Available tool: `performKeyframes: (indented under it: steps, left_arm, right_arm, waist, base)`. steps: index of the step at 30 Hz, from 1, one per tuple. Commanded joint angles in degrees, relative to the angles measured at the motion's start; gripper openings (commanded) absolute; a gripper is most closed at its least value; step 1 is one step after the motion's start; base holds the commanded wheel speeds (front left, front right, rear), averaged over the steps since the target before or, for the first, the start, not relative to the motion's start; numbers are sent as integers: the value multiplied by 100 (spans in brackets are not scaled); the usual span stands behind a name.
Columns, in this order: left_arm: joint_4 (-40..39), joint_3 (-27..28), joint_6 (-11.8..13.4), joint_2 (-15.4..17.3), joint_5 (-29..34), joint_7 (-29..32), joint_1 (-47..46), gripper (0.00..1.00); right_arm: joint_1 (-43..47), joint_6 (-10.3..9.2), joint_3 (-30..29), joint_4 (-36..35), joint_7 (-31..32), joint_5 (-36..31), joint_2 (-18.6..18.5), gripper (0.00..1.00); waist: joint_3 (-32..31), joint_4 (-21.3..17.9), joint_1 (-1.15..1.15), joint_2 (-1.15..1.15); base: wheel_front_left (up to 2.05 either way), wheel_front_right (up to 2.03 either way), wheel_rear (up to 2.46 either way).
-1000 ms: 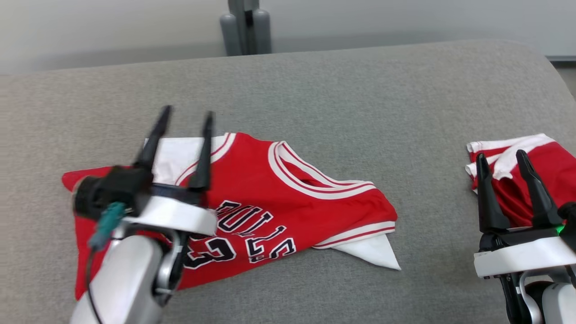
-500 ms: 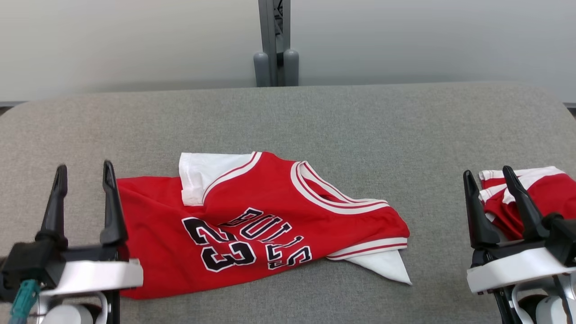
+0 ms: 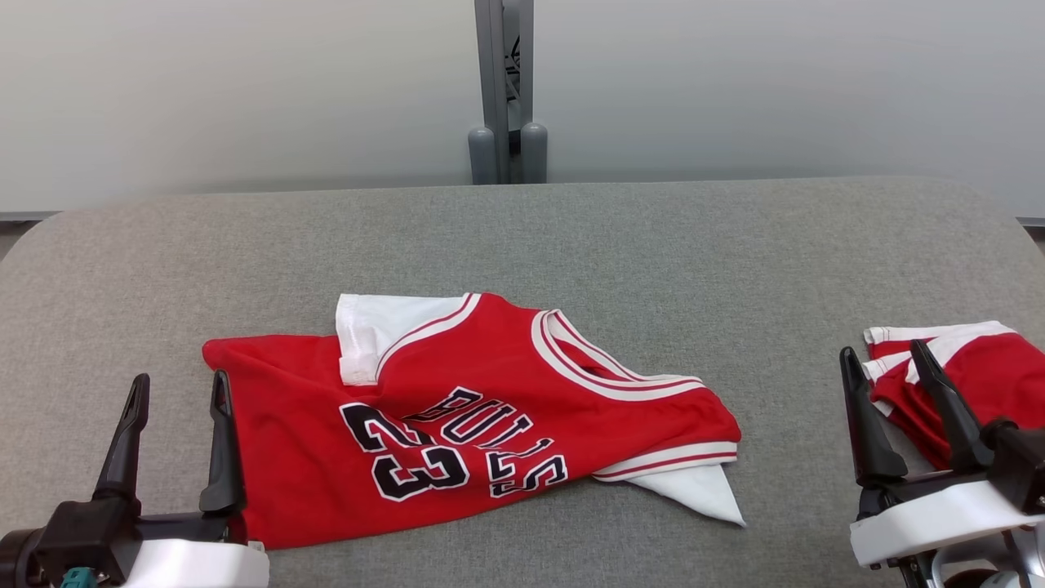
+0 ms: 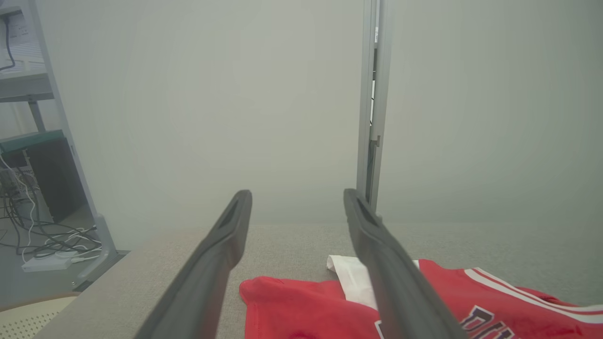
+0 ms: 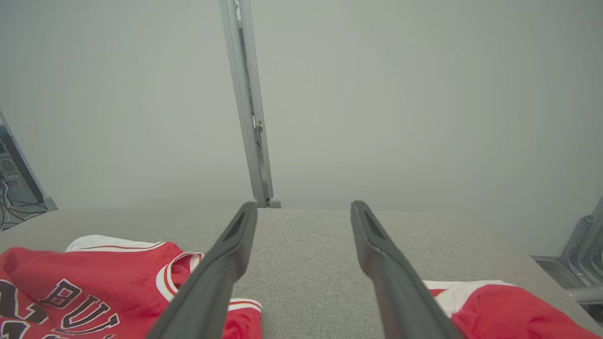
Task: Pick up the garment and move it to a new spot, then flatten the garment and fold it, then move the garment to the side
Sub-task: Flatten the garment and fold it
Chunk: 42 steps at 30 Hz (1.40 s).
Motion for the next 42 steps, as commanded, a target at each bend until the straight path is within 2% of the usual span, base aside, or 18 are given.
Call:
performKeyframes:
  steps: [1,18,25,29,42]
  left_arm:
    - [18,28,-16,9,63,-17,17,100]
    - [235,120,-170,-131,151,-16,-128,100]
    - [769,-49,-376,-120,-290,985,-64,100]
    - [1355,-26,-614,10,-666,1650,-277,100]
    - [2479,56,-921,203,-1186,2385,-635,99]
  right_arm:
    - [45,-1,-34,-32,29,-8,-29,100]
    - [-44,-1,39,-94,48,-22,-26,100]
    - [-117,-1,102,-149,60,16,-28,100]
    - [-223,-1,173,-160,49,5,-28,100]
    - [-378,-1,205,-68,-46,69,-28,100]
  waist:
    - [6,-5,0,0]
    - [117,29,0,0]
    - [307,43,0,0]
    - [503,-4,0,0]
    - [791,-222,0,0]
  base:
    - [0,0,0]
    - [0,0,0]
    - [0,0,0]
    - [0,0,0]
    - [0,0,0]
